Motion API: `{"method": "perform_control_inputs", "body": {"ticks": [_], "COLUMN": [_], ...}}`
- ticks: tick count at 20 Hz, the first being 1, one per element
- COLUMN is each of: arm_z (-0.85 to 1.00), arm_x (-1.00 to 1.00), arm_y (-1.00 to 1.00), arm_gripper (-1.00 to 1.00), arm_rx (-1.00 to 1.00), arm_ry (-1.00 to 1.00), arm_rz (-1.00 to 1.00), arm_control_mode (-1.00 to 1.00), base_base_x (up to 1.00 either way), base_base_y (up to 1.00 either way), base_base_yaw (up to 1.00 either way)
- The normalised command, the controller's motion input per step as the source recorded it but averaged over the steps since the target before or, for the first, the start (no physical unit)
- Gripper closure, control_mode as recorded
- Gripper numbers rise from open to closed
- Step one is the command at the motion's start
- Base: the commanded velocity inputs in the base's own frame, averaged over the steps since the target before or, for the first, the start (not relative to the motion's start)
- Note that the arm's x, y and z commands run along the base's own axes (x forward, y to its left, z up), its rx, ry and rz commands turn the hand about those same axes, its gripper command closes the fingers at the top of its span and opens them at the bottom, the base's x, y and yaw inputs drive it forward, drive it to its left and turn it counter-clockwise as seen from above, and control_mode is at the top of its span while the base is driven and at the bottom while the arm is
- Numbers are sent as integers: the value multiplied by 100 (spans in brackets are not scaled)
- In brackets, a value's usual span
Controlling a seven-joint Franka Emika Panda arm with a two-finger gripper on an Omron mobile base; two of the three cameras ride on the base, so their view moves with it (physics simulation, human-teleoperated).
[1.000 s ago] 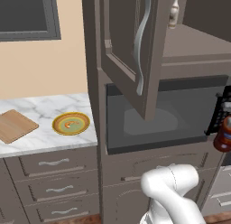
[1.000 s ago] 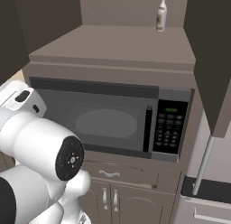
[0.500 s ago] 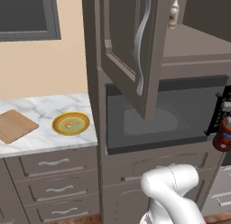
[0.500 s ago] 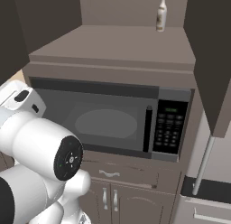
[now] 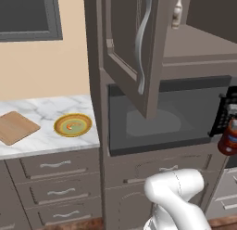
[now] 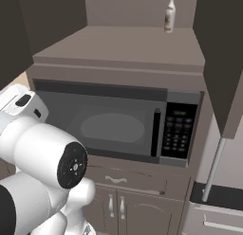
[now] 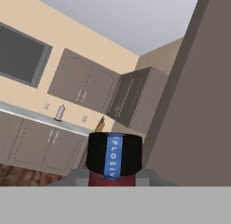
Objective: Pick the shrimp from the plate and place it on the cutting board. Then pick the condiment bottle from the cabinet and place it next to the cutting board.
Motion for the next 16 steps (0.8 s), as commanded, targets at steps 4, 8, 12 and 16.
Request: {"method": "perform_control_inputs", "body": {"ticks": [4,8,12,16], "arm_z": [0,0,0,0], "arm_x": [0,0,0,0], "arm_y": [0,0,0,0], "arm_gripper": [100,100,100,100], "arm_rx": [0,0,0,0], "arm_ry": [0,0,0,0], "arm_rz": [0,0,0,0], "arm_control_mode": [100,100,100,100], "base_base_x": [-43,-35,-35,-36], "base_base_y": [1,3,5,8], "base_base_yaw": [0,0,0,0]}}
